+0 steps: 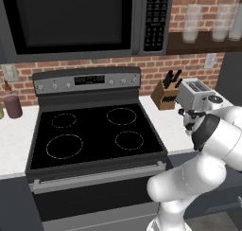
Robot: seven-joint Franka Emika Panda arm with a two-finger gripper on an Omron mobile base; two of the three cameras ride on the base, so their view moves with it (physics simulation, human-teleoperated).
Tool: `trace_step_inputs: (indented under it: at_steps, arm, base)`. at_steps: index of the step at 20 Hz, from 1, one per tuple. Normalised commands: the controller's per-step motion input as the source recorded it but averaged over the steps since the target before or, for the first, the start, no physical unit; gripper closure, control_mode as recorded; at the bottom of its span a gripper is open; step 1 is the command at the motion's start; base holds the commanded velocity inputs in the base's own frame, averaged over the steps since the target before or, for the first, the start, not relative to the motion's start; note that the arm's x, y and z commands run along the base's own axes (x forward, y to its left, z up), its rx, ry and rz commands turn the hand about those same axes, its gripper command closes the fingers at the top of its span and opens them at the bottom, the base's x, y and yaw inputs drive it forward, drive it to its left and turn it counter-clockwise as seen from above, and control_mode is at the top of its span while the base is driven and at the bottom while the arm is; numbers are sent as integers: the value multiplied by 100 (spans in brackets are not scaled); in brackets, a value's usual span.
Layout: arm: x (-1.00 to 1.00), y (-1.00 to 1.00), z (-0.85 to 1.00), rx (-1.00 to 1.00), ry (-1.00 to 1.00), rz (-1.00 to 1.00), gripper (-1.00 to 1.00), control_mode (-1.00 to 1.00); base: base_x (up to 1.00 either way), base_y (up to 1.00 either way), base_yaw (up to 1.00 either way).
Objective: Pick the ladle from the drawer and place it on the counter.
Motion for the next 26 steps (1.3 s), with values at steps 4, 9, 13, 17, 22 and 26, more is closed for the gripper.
trace_step_inputs:
  at_steps: [4, 9, 13, 17, 22, 26]
  arm:
    - [19, 0, -17, 0, 0, 0, 100, -100]
    - [20, 0, -24, 0, 0, 0, 100, -100]
    - [28, 0, -25, 0, 0, 0, 100, -100]
    - [26, 0, -13, 0, 0, 0, 100, -100]
    - [17, 0, -3, 0, 0, 0, 100, -100]
    - [6, 0, 0, 0, 0, 0, -100, -100]
  base:
    - [0, 0, 0]
    - [0, 0, 0]
    - [0, 0, 0]
    - [0, 0, 0]
    - [0, 0, 0]
    - [0, 0, 0]
